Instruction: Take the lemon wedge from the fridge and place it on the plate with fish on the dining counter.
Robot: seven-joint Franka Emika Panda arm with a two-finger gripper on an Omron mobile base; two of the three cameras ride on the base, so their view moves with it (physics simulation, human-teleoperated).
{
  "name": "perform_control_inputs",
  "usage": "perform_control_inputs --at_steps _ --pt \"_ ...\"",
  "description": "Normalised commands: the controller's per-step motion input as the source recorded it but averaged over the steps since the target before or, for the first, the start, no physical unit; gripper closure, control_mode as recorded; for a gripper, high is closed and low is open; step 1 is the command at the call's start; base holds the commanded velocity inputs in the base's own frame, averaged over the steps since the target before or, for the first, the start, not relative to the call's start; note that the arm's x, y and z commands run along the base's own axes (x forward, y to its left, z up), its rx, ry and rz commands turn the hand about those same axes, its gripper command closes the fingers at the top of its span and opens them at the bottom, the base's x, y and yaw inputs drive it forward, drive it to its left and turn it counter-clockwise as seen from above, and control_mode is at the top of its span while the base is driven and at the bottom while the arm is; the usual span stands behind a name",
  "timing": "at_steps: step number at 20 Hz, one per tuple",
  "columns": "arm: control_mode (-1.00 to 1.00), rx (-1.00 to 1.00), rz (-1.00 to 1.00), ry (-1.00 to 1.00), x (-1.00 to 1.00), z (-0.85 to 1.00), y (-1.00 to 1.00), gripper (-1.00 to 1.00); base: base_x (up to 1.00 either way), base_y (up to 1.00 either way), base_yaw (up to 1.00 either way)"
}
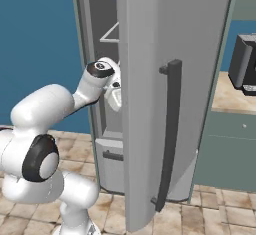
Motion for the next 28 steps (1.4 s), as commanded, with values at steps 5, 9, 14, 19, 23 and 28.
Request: perform_control_inputs --at_steps 5,9,14,19,23,28 --pt "-1.00 0.06 -0.04 -0.03 -0.30 0.00 -0.66 -1.00 0.00 0.00 0.00" --pt "-1.00 0.00 0.00 0.00 -0.01 0.00 0.00 -1.00 0.00 0.00 0.00" --pt "-1.00 0.14 0.01 -0.09 -0.01 0.00 -0.57 -1.00 0.00 0.00 0.00" --pt "-1.00 0.14 0.20 -0.17 -0.34 0.03 -0.49 -1.00 0.00 0.00 0.00" --pt "-1.00 0.01 0.42 0.00 -0.47 0.16 0.86 -1.00 0.00 0.00 0.00" --pt "-1.00 0.00 0.46 0.02 -0.20 0.30 1.00 -1.00 0.00 0.00 0.00"
